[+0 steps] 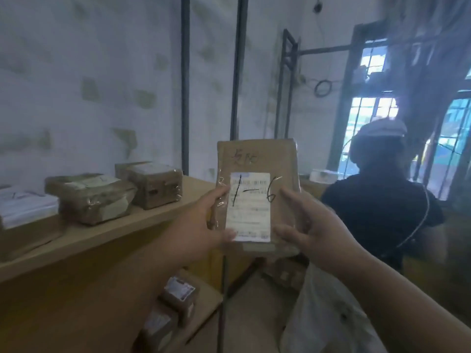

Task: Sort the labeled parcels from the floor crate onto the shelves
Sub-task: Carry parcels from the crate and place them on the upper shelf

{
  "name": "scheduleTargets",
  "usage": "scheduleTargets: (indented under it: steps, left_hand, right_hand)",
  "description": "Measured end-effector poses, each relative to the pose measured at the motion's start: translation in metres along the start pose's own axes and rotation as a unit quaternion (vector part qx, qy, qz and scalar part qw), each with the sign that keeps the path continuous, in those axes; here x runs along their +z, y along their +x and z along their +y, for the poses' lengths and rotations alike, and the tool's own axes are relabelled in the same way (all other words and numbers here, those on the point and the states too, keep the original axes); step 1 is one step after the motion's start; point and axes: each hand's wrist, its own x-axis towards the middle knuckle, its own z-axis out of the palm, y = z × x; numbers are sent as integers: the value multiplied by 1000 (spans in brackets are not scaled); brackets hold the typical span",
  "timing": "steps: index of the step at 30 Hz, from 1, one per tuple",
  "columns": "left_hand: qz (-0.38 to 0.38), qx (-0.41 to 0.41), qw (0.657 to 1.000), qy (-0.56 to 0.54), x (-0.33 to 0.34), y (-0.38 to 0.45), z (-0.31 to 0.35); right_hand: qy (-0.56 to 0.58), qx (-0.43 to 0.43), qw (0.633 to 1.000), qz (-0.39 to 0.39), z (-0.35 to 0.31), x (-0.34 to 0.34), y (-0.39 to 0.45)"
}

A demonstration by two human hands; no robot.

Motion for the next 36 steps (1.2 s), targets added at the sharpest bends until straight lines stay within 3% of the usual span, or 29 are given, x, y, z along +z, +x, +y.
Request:
scheduleTargets:
  steps: [7,11,15,21,30,32,36]
  left_hand:
    - [49,-40,991,115,-25,80,-17]
    - [81,-34,975,202,-35,126,-33]
    - [131,16,937,324,-42,171,-44]
    - [187,-12,867,461,-40,212,-68]
    - [300,-133,810,486,-18,236,-91]
    - [303,-151,789,513,-16,238,-91]
    - [247,-194,713,627,-15,251,-92]
  right_hand:
    - [31,-59,993,-98,42,26,123]
    - [23,-103,990,-89,65,51,190]
    - [45,-121,987,-94,85,63,247]
    - [11,-183,972,-144,113,86,313]
    - [-16,-312,933,-179,139,136,384]
    - [-18,-331,926,-179,141,147,391]
    - [-24,-338,924,-177,139,166,400]
